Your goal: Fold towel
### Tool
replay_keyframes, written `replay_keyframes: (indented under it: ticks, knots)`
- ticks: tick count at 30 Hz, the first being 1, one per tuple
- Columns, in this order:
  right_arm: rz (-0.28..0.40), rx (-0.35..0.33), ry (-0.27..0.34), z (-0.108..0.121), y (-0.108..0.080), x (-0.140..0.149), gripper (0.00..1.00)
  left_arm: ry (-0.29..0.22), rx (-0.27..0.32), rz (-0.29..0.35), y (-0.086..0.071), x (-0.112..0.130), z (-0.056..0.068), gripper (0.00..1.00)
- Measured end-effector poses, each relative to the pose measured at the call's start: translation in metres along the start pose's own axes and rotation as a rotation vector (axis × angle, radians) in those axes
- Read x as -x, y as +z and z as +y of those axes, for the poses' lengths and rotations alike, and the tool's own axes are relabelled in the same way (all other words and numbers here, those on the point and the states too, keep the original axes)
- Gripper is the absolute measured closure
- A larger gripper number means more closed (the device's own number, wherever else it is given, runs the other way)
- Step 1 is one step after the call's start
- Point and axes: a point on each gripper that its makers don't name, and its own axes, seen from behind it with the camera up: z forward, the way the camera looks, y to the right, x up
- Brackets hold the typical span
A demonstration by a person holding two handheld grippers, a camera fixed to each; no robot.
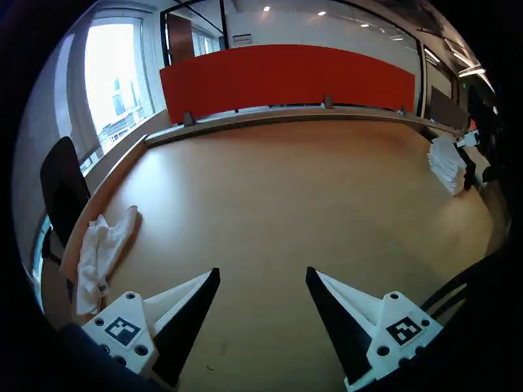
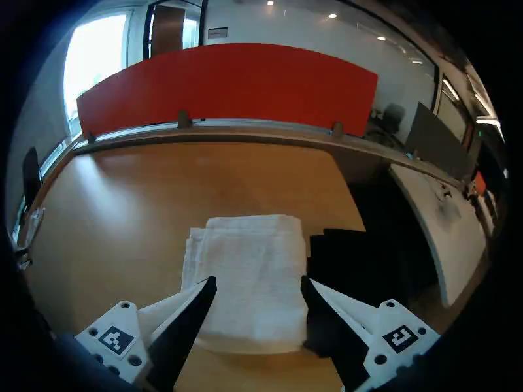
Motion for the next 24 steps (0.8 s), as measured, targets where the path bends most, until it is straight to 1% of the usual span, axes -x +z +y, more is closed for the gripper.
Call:
replay_keyframes:
  ticks: [6, 17, 24]
  knots:
    - [-0.001, -0.005, -0.012, 0.0, 0.012, -0.013, 0.0, -0.004, -0.006, -0.002, 0.001, 0.0, 0.0, 0.02]
    - [-0.005, -0.014, -0.031, -0.002, 0.032, -0.032, 0.0, -0.011, -0.021, -0.008, 0.001, 0.001, -0.005, 0.02]
    - [-0.017, -0.015, -0.035, -0.003, 0.04, -0.033, 0.0, -0.015, -0.026, -0.012, 0.001, 0.002, -0.007, 0.02]
